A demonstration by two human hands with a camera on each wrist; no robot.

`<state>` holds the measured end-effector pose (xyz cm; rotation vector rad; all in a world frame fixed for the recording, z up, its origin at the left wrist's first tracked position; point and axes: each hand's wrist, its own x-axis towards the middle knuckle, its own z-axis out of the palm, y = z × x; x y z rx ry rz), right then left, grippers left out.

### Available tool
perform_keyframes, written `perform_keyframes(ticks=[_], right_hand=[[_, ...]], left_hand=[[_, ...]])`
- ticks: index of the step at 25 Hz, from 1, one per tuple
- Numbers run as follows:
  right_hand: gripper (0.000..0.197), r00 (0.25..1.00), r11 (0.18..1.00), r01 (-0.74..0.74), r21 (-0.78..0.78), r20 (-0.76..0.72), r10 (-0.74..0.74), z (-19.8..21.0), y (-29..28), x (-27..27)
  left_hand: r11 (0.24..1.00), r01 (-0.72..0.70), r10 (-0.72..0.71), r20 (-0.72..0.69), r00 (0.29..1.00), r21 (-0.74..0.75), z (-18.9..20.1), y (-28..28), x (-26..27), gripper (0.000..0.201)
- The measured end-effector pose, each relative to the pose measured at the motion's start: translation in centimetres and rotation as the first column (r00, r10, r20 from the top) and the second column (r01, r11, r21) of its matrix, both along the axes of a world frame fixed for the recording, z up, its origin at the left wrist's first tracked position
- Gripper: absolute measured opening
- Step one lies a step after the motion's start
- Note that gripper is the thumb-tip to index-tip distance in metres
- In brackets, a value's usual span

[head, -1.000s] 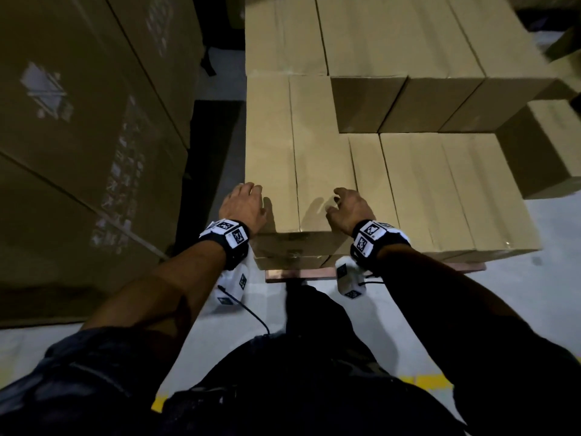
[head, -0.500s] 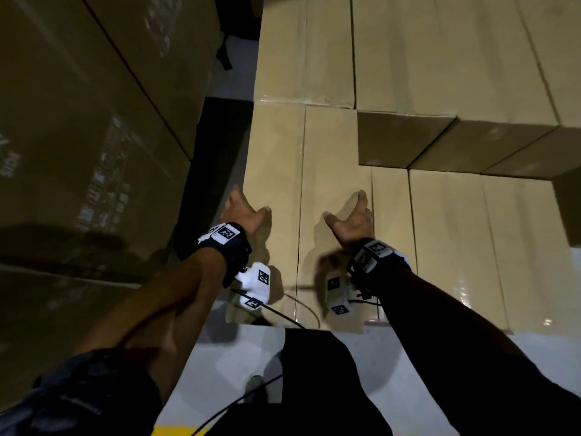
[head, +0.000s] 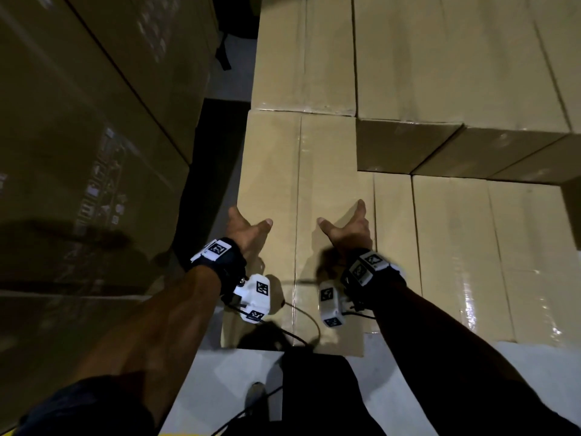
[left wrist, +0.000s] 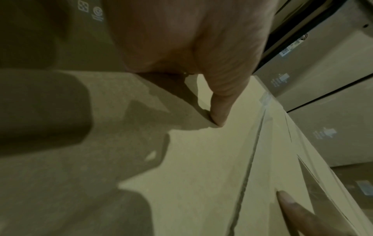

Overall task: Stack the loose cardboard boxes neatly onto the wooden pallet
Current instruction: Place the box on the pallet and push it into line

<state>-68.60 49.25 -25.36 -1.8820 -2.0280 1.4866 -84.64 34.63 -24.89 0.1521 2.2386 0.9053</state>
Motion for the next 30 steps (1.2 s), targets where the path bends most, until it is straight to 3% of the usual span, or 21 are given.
perform_keyframes(ticks=[17,20,22,24,26,30], right_hand=[[0.105,0.999,1.0,0.021,-0.003,-0.035,-0.021,-0.4,0.7,-0.3],[0.105,0.999,0.999,-0.009,0.05,-0.038,0.011,-0.7,0.5,-0.2],[0.099,0.991,0.975,-0.129,0.18,0.071,0.118,-0.8,-0.4,0.3],[0.087,0.925,0.894,-0.344,0.286,0.265,0.271,-0.6,-1.8,1.1],[0.077,0.834,0.813,-0.511,0.279,0.391,0.389,-0.1,-3.7,2.2],[0.07,0.745,0.728,-0.638,0.25,0.44,0.502,0.5,-7.7,5.0]], left_hand=[[0.999,-0.001,0.001,0.026,1.0,-0.033,-0.1,1.2,-0.5,0.08],[0.996,0.067,-0.067,0.003,0.998,-0.06,-0.5,0.6,-0.7,0.095],[0.977,0.176,-0.186,-0.078,0.979,-0.119,-0.5,-0.3,-0.3,0.1],[0.901,0.349,-0.404,-0.205,0.892,-0.258,-0.4,-1.3,0.3,0.098],[0.772,0.499,-0.614,-0.261,0.745,-0.394,-0.2,-2.7,1.5,0.093],[0.554,0.691,-0.827,-0.215,0.519,-0.465,0.1,-6.0,4.3,0.089]])
